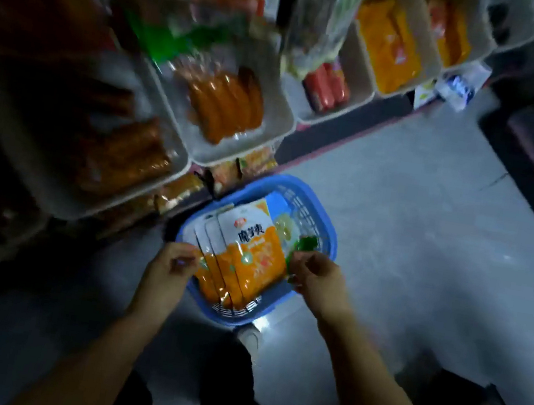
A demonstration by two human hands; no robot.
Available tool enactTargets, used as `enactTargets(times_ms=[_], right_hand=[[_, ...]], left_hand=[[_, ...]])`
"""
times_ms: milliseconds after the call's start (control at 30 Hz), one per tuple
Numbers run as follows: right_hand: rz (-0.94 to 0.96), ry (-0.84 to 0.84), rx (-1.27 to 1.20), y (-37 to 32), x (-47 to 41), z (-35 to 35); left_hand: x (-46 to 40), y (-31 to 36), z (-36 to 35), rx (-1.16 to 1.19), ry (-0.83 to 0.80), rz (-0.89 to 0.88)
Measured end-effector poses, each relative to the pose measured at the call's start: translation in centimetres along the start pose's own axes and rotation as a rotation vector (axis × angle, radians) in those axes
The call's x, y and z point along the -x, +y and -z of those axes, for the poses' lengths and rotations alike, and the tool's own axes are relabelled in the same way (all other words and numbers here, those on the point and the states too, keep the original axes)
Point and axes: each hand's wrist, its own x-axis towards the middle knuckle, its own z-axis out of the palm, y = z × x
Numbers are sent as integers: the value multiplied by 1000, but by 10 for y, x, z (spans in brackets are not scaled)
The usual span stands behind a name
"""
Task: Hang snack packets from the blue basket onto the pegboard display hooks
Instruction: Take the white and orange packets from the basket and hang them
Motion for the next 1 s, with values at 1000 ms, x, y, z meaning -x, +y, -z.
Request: enactTargets(times_ms=[1000], right_hand=[[156,173,-147,184,-273,-52]], left_hand=[[-173,-179,-135,514,24,265]])
